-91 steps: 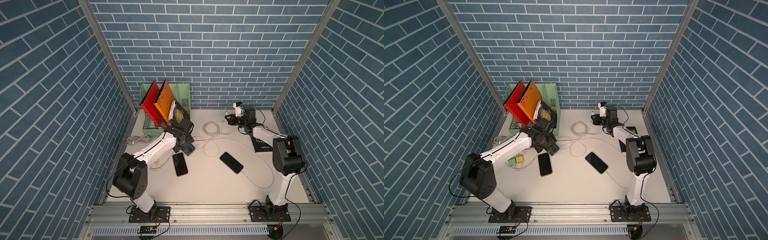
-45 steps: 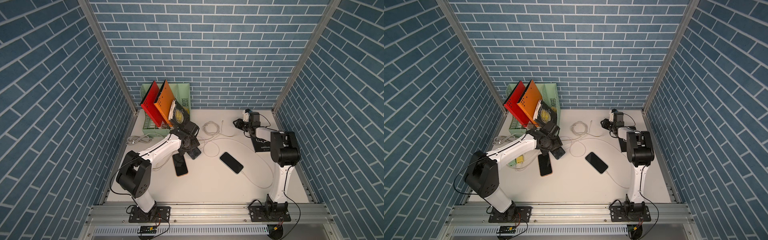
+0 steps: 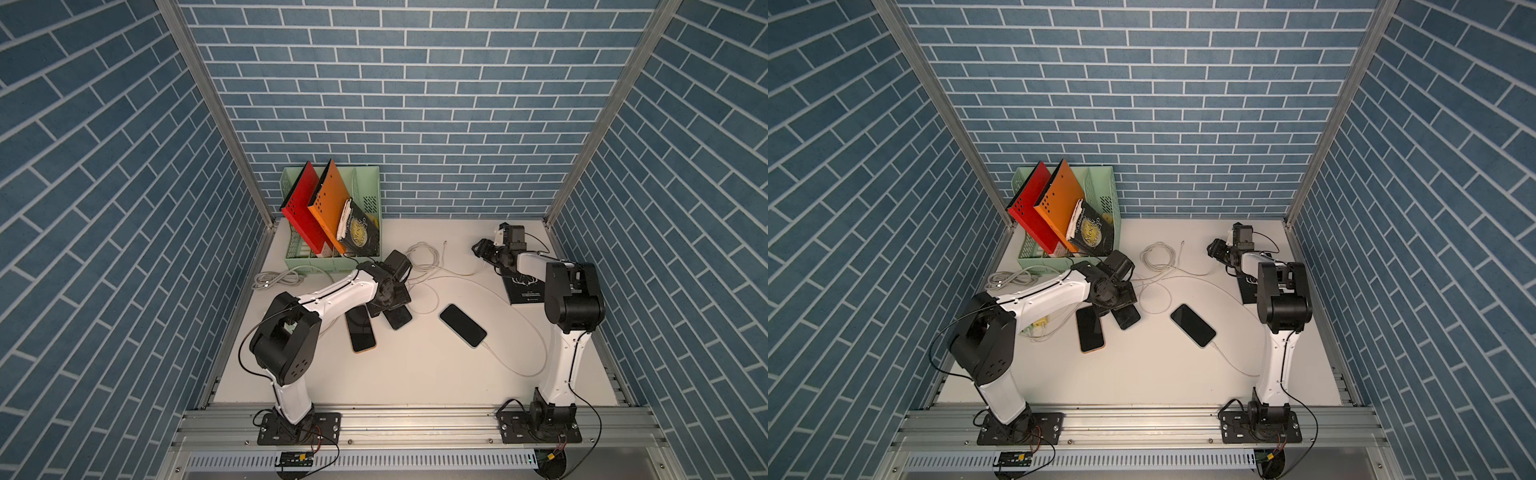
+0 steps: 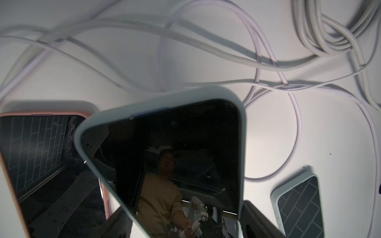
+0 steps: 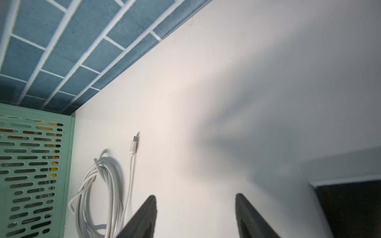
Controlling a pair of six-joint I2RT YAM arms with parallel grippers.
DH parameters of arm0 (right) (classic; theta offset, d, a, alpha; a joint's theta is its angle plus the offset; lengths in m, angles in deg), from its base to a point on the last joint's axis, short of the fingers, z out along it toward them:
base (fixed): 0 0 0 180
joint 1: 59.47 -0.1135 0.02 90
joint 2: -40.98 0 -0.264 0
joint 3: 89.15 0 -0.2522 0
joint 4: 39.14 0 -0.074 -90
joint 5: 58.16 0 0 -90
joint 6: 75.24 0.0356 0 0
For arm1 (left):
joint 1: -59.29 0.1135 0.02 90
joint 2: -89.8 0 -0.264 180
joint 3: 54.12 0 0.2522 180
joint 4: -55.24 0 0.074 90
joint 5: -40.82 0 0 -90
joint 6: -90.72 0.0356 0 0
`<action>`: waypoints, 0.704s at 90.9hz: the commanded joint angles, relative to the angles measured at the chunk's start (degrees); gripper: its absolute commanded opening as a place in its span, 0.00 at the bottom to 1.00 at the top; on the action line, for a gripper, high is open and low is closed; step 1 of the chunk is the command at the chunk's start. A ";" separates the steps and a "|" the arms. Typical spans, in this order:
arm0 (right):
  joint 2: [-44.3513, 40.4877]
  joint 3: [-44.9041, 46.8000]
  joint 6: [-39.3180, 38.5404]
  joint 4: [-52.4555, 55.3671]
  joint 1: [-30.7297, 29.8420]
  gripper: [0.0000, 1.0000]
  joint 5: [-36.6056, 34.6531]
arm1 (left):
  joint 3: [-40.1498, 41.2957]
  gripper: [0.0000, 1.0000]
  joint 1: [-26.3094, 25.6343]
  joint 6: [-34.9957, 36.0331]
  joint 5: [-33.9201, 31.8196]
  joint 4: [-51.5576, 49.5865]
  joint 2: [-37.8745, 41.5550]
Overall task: Unplug the charging cable from the phone
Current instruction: Place the phone at the center of the board.
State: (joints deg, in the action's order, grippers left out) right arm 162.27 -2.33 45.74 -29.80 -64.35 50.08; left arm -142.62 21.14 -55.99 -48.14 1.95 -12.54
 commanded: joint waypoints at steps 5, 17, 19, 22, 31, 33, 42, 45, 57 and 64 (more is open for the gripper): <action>-3.08 -1.84 -2.12 4.25 0.87 0.79 -2.80 | -2.27 0.47 -1.58 1.87 0.55 -0.86 -1.64; -4.33 -1.51 -2.33 4.49 1.23 0.80 -3.74 | -1.72 0.48 -2.44 2.88 0.97 -1.51 -2.72; -4.49 -1.52 -2.40 4.55 1.27 0.80 -3.87 | -1.55 0.48 -2.49 3.04 1.09 -1.54 -2.82; -4.69 -1.61 -2.49 4.78 1.28 0.80 -4.11 | -1.14 0.48 -2.58 3.35 1.33 -1.50 -2.92; -5.49 -1.54 -2.66 5.10 1.53 0.80 -4.24 | -0.52 0.48 -2.79 4.39 1.77 -2.24 -3.36; -5.75 -1.53 -2.68 5.16 1.54 0.80 -4.30 | -0.50 0.48 -2.87 4.63 1.73 -2.51 -3.58; -6.67 -1.34 -2.67 5.50 1.55 0.80 -4.69 | -0.28 0.49 -3.05 5.89 1.86 -3.69 -3.97; -6.93 -1.39 -2.72 5.83 1.55 0.80 -4.70 | -0.13 0.49 -3.11 6.29 1.91 -4.12 -4.06; -7.09 -2.01 -3.30 7.32 1.55 0.81 -4.80 | 0.68 0.50 -3.08 7.86 1.87 -5.19 -4.61; -6.71 -2.79 -3.85 8.61 1.59 0.82 -4.83 | 0.97 0.50 -3.07 8.62 1.99 -5.36 -5.10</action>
State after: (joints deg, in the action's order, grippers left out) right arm 156.96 -3.16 44.30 -24.56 -63.11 46.28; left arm -142.47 18.43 -49.72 -46.30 -1.09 -16.98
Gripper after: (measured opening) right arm 0.810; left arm 0.824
